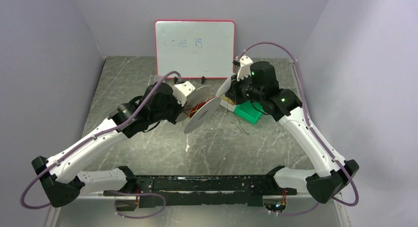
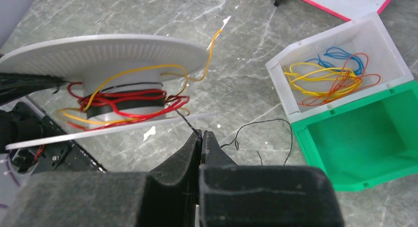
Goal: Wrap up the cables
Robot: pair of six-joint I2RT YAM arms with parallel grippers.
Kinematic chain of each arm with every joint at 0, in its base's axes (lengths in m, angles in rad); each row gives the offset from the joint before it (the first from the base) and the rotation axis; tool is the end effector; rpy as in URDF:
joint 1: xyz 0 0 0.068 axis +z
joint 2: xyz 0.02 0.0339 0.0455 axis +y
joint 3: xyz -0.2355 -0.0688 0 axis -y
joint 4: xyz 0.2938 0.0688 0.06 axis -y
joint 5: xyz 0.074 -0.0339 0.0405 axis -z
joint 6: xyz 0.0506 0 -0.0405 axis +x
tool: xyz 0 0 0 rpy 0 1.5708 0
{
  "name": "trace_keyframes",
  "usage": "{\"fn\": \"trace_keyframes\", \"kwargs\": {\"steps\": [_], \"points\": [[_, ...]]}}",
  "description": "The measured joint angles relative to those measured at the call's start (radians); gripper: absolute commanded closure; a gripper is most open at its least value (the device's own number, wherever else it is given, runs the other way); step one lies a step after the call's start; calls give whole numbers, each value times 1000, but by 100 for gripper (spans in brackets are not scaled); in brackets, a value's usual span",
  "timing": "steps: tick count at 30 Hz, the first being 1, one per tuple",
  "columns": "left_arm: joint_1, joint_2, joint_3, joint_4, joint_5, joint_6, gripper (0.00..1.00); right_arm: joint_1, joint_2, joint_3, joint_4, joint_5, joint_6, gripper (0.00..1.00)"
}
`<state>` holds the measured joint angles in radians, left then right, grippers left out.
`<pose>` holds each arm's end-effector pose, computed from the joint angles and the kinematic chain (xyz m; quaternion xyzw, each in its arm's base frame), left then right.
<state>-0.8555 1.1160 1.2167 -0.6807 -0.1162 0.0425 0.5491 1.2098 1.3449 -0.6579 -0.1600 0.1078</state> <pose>0.2056 -0.2277 0.3462 0.3564 0.8032 -0.1407 0.4561 0.2749 0.1777 0.3710 -0.2279 0.8334 0.2264 0.4498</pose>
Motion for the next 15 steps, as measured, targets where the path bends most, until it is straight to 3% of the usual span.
{"fn": "trace_keyframes", "kwargs": {"steps": [5, 15], "points": [[-16, 33, 5, -5, -77, 0, 93, -1, 10, 50, -76, -47, -5, 100], [-24, 36, 5, -5, -154, 3, 93, -5, 72, 52, -39, -237, 83, 99]]}}
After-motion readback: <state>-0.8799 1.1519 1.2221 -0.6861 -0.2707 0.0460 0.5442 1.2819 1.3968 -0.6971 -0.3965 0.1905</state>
